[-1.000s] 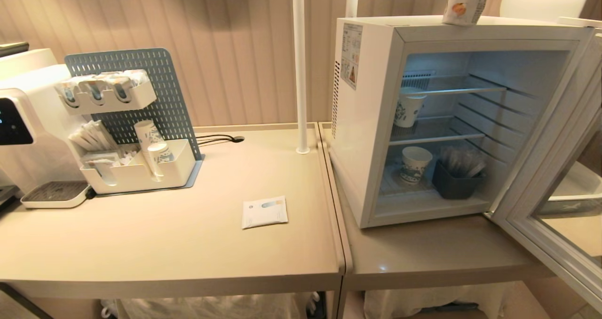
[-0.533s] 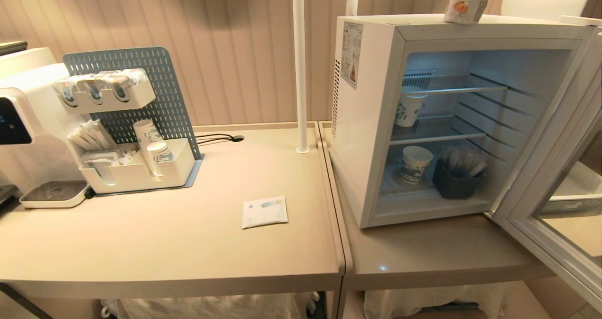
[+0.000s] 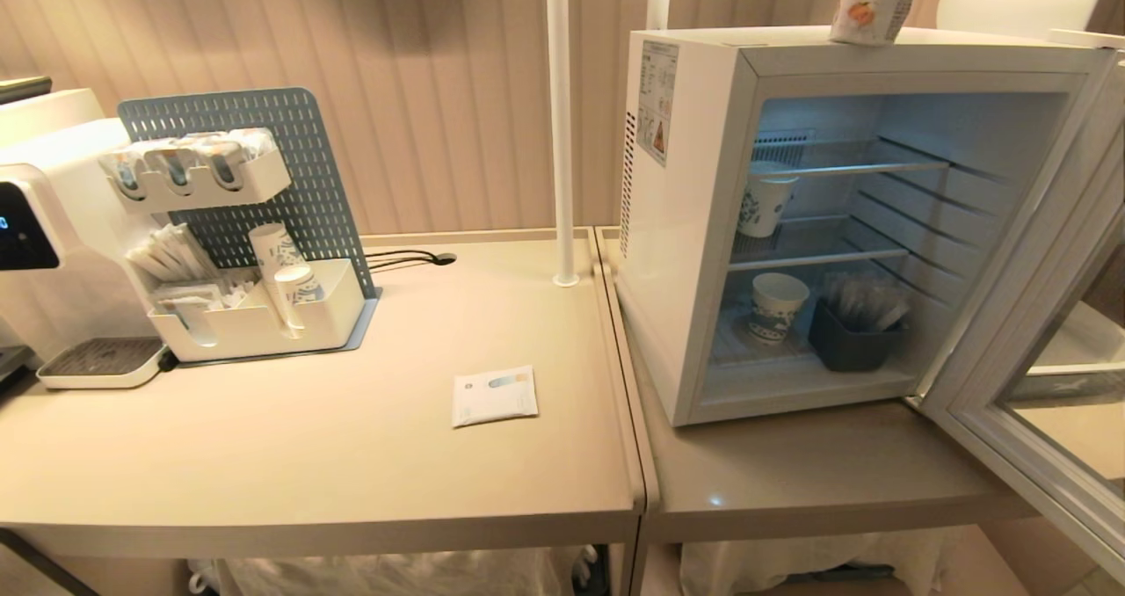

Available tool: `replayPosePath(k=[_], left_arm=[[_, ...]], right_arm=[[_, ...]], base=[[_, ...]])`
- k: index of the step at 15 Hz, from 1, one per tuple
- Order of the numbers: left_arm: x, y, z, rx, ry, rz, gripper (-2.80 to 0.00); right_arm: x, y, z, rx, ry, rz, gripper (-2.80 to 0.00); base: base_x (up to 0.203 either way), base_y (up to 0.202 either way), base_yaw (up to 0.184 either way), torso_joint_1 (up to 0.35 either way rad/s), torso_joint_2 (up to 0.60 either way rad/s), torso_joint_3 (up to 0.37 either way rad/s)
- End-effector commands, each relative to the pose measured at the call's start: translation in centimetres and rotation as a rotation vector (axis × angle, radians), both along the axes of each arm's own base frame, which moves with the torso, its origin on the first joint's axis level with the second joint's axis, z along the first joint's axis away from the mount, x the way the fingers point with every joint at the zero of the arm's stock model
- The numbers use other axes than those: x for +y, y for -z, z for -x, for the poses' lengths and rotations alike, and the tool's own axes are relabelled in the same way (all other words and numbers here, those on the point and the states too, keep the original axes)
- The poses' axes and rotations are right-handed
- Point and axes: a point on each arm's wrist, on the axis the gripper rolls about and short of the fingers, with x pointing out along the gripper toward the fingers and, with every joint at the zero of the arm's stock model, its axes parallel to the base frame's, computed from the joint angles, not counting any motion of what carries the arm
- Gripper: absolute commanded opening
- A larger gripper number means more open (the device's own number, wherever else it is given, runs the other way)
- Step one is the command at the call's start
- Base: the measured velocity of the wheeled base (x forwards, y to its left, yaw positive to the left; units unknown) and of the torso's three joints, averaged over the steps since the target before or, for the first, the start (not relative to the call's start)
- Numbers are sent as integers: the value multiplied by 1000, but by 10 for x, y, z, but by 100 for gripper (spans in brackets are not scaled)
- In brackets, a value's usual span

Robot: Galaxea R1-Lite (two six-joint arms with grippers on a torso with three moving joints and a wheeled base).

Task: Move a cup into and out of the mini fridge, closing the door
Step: Put the yoghurt in the freezer

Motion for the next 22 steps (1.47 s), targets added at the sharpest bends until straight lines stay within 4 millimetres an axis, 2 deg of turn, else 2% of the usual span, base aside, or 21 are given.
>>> replayPosePath(k=[1,4,7,9,12,13,17,20,22], left_arm=[[0,0,0,3,-1,0,-280],[0,0,0,2,-3,7,-280],[0,0,0,1,-3,17,-280],[0,0,0,0,-3,17,-280],[0,0,0,2,-3,17,-280],[0,0,0,2,-3,17,-280],[0,0,0,0,-4,19,-280],[0,0,0,0,-3,19,-280],[0,0,0,0,-4,19,-280]], right_arm=[[0,-40,4,-29,-20,0,-280],[2,-108,-26,57,-82,1,-280],[3,-170,-79,73,-111,4,-280],[4,-210,-113,25,-139,12,-280],[6,-246,-147,-24,-230,25,-280],[7,-253,-155,-33,-270,28,0],[11,-268,-207,-4,-391,6,0],[13,-283,-251,-10,-412,-20,0],[13,-286,-276,-6,-415,-34,0]], base=[[0,0,0,0,0,0],[0,0,0,0,0,0],[0,0,0,0,0,0],[0,0,0,0,0,0],[0,0,0,0,0,0],[0,0,0,0,0,0],[0,0,0,0,0,0],[0,0,0,0,0,0],[0,0,0,0,0,0]])
